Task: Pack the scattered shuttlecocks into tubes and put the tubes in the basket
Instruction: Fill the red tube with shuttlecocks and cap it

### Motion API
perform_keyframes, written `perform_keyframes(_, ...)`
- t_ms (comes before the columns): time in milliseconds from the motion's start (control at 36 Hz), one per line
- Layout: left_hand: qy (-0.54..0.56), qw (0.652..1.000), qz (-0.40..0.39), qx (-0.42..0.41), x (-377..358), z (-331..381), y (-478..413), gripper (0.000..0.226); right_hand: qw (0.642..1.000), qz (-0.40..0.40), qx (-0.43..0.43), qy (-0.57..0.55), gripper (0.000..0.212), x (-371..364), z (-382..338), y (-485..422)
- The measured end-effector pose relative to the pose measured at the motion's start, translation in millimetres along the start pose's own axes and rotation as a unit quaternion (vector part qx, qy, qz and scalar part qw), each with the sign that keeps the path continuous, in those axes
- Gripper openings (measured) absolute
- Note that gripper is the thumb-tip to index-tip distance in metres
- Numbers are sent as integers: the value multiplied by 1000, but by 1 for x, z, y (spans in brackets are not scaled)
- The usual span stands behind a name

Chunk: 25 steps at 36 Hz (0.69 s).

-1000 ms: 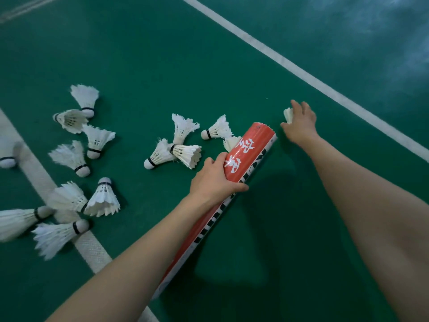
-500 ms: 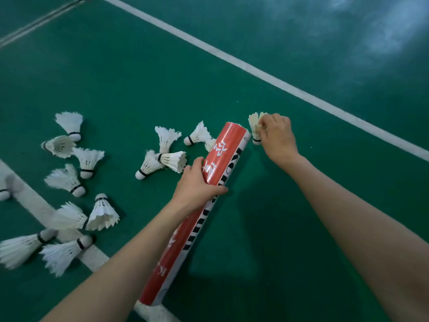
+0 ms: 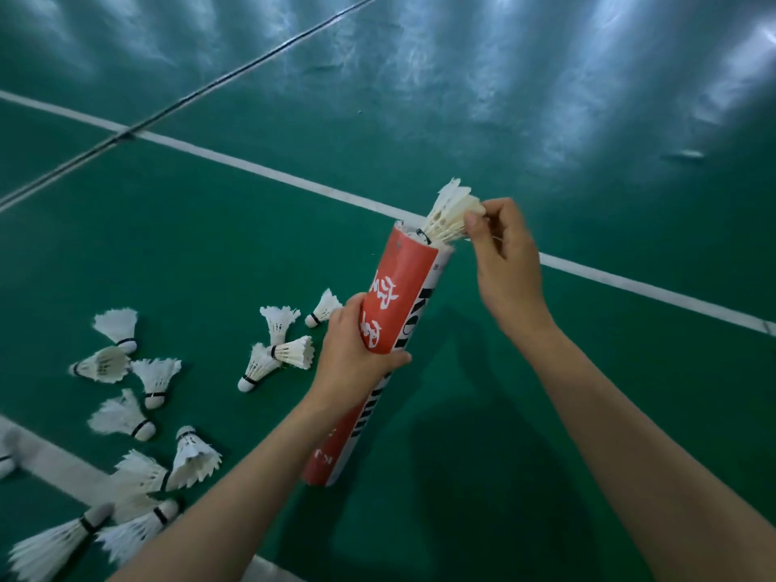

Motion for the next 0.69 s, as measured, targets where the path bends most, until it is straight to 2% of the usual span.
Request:
perform_keyframes(167, -7, 1000, 1, -23, 7, 9, 11, 77, 992, -61, 61, 91, 12, 1, -32, 11)
perform_keyframes(306, 5, 1000, 5, -26, 10, -1, 14, 76, 969, -152, 104, 165, 25, -11, -43, 22)
perform_keyframes(417, 3, 999, 6, -36, 14, -7, 17, 68, 966, -165, 108, 166, 38, -26, -47, 18)
perform_keyframes(472, 2, 999, 22, -35, 20, -11, 16, 70, 974, -171, 77, 129, 39, -33, -42, 16)
perform_keyframes(556, -24, 998, 37, -35, 32, -17, 12, 78, 981, -186, 11, 47, 53, -43, -28, 19)
perform_keyframes(639, -81, 996, 24, -20, 40, -28, 8, 83, 973, -216, 26, 77, 51, -53, -9, 25)
perform_keyframes(694, -103, 995, 12, -6, 42, -39, 8, 86, 968, -237, -23, 76, 46, -58, 6, 30)
Point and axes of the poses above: each hand's wrist, its own y-axis away from the middle knuckle, its own x-axis out of the back of the hand, z = x × y, the point moved 4 cm from there along -y, towards the middle knuckle, and after that the axes turned 12 degrees about -y, right-handed, at the moved point
